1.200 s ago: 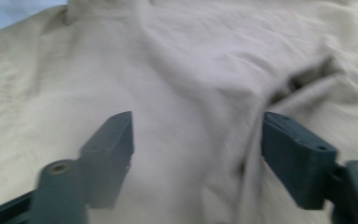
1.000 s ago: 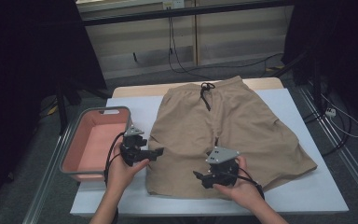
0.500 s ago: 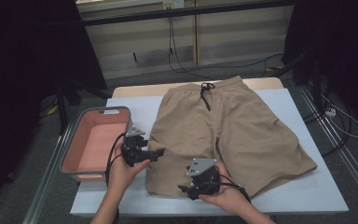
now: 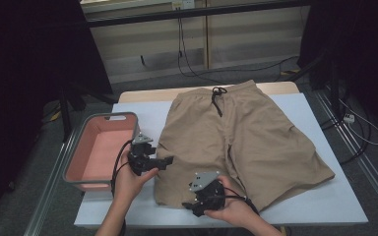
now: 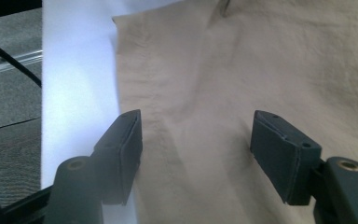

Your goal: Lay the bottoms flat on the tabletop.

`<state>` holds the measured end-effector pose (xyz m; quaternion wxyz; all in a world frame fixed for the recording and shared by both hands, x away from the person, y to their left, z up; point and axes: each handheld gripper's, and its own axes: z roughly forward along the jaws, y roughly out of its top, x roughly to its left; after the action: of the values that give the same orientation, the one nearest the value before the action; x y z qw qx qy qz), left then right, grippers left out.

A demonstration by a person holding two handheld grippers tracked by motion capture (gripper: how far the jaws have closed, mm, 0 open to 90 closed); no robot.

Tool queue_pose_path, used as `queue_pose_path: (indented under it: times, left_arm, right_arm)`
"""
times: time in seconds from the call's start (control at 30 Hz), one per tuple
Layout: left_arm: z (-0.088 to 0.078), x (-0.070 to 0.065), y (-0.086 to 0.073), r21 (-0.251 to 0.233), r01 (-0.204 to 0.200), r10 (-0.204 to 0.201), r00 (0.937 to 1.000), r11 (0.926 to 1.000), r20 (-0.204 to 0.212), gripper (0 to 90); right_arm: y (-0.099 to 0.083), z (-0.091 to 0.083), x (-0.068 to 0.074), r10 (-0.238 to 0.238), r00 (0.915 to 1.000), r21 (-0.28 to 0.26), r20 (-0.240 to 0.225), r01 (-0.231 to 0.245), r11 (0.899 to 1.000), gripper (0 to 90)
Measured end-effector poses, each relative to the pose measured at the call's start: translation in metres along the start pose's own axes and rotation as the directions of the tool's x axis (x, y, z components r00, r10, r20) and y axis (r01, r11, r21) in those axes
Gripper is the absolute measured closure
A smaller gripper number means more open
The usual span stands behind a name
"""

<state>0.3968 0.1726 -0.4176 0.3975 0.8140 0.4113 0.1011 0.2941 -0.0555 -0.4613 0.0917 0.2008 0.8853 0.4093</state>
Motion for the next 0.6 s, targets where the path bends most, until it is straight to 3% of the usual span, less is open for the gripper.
queue_pose_path:
  times: [0.1,0.23,0.3,0.4,0.53,0.6]
  left_arm:
    - [0.001,0.0,-0.001,-0.004,0.007,-0.007,1.0,1.0,-0.005,17.0]
    - [0.0,0.001,0.0,0.003,0.006,-0.006,1.0,1.0,-0.006,17.0]
    - [0.0,0.001,-0.001,-0.002,0.008,-0.008,0.9999,1.0,-0.008,17.0]
    - [0.0,0.001,-0.001,0.001,0.01,-0.01,0.9999,0.9999,-0.007,17.0]
    - [0.0,0.001,-0.001,0.001,0.013,-0.013,0.9999,0.9999,-0.006,17.0]
    - [0.001,0.001,-0.002,-0.004,0.018,-0.018,0.9998,0.9998,-0.008,16.9]
  right_arm:
    - [0.003,-0.001,0.004,0.001,0.9999,-0.014,-0.017,-0.001,1.0,33.9]
    - [0.004,0.006,0.013,-0.05,0.9982,0.012,-0.032,0.05,0.999,36.2]
    - [0.005,0.008,0.013,-0.043,0.9985,0.01,-0.034,0.044,0.999,37.6]
    - [0.005,0.008,0.011,-0.029,0.9985,-0.005,-0.046,0.029,1.0,56.9]
    - [0.007,0.009,0.011,-0.037,0.9983,-0.004,-0.045,0.037,0.999,70.1]
    - [0.007,0.009,0.011,-0.038,0.9981,-0.009,-0.048,0.038,0.999,82.5]
